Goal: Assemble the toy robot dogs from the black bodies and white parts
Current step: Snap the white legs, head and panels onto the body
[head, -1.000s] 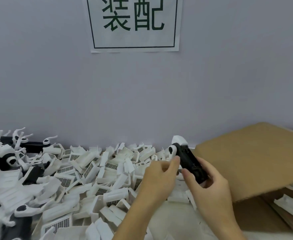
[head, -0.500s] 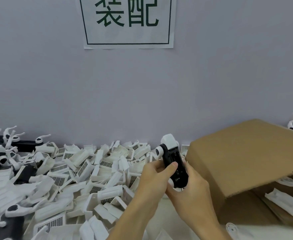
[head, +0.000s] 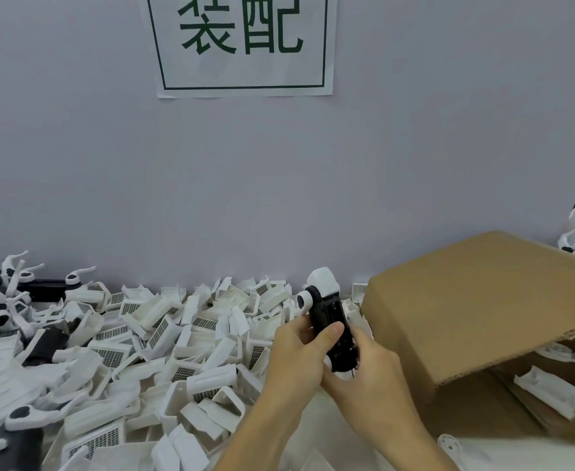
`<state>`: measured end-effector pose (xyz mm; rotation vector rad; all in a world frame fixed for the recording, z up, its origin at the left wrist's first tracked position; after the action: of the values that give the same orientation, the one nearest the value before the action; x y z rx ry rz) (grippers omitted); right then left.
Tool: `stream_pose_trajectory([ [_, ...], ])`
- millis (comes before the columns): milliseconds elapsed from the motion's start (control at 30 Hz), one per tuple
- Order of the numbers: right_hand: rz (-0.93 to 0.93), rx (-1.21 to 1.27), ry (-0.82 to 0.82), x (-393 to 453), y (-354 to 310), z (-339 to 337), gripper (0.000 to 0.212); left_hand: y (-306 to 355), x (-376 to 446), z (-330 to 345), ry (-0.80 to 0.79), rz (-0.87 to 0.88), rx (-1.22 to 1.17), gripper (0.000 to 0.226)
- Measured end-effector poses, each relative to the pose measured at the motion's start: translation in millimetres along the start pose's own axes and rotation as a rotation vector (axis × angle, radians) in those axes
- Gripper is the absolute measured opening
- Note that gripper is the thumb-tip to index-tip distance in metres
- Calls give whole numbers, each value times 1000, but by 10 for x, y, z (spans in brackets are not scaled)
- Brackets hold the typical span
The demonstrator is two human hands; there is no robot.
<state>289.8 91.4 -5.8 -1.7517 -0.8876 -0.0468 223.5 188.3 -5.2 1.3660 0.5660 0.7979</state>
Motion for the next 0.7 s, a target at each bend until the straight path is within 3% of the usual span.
stream_pose_trajectory([
  [133,0,104,-146,-17,-22,118,44,35,25,-54,62,70,53,21],
  [333,37,449,26,84,-52,-161,43,187,-40,52,-15,350,320,32],
  [467,129,524,119,119,14,-257,73,203,-88,137,-69,504,534,28],
  [600,140,443,194,161,96,-348,52,207,-126,198,-115,585,613,23],
  [700,148,403,199,180,152,-345,48,195,-130,208,-117,609,653,27],
])
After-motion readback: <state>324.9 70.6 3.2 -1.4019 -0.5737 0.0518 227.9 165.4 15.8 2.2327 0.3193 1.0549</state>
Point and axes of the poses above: each hand's wrist, its own x-axis towards the middle knuckle, its own z-axis out of the palm, y = z × x, the point moved 8 cm from there along x, towards the middle knuckle, and after that the axes turned 7 degrees about y, right-handed, at the moved point
